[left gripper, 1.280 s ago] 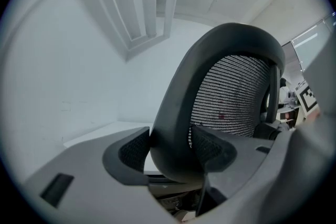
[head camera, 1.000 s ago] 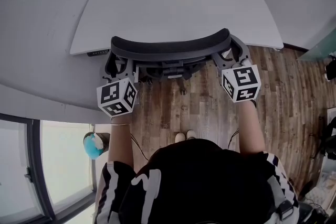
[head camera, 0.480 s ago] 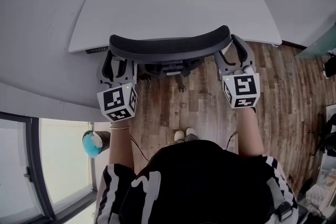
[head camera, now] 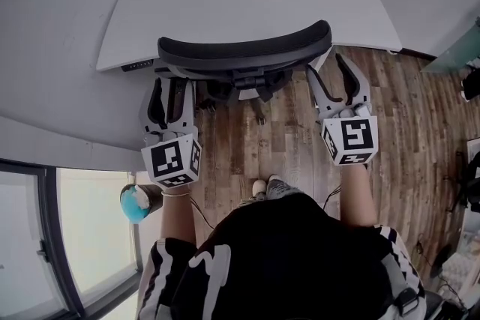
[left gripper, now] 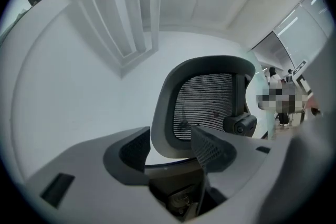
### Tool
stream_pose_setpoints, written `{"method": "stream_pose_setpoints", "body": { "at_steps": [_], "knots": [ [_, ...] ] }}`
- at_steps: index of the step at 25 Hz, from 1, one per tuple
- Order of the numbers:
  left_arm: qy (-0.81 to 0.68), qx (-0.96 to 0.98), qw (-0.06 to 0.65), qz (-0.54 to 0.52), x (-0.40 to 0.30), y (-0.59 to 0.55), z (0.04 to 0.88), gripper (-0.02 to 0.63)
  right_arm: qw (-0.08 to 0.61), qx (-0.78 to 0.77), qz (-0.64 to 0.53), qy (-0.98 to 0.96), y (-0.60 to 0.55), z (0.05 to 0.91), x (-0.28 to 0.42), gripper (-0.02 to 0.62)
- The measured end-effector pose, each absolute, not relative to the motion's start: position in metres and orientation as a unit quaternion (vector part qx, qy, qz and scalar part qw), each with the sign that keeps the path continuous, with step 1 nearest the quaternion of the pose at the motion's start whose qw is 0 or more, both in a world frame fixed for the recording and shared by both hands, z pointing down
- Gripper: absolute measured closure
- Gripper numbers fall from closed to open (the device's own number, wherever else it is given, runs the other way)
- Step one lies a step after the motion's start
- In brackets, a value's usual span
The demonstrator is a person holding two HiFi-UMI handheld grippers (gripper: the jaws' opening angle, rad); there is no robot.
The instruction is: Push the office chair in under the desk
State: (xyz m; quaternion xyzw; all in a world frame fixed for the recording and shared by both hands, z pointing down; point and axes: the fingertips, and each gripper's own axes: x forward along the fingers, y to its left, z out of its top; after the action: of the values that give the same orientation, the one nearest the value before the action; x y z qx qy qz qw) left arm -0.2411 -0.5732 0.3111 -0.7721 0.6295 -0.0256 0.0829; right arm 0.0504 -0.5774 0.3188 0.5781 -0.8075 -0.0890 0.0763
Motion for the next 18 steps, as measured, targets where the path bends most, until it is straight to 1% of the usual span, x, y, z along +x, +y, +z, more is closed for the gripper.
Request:
{"method": "stream_pose_setpoints", "body": {
  "at_steps": [10,14,15,16,17,18],
  "knots": [
    [0.605,-0.793,0.072,-0.006,-0.231,-0.545,0.318,0.365,0.058,0.567,-0.079,-0.818,-0.544,0.325,0.029,0.341],
    [0.592,-0.803,0.066,-0.007,-0.221,-0.534,0.322,0.397,0.05,0.547,-0.075,-0.832,-0.531,0.324,0.014,0.342],
    [0.59,-0.805,0.066,-0.008,-0.22,-0.53,0.322,0.418,0.049,0.541,-0.077,-0.836,-0.527,0.323,0.01,0.345],
    [0.59,-0.805,0.066,-0.007,-0.219,-0.527,0.322,0.45,0.048,0.537,-0.079,-0.838,-0.524,0.322,0.007,0.355],
    [0.59,-0.804,0.065,-0.006,-0.218,-0.524,0.322,0.468,0.046,0.535,-0.081,-0.84,-0.521,0.321,0.005,0.394],
    [0.591,-0.804,0.063,-0.004,-0.217,-0.522,0.323,0.48,0.045,0.533,-0.082,-0.841,-0.519,0.321,0.002,0.452]
  ]
}}
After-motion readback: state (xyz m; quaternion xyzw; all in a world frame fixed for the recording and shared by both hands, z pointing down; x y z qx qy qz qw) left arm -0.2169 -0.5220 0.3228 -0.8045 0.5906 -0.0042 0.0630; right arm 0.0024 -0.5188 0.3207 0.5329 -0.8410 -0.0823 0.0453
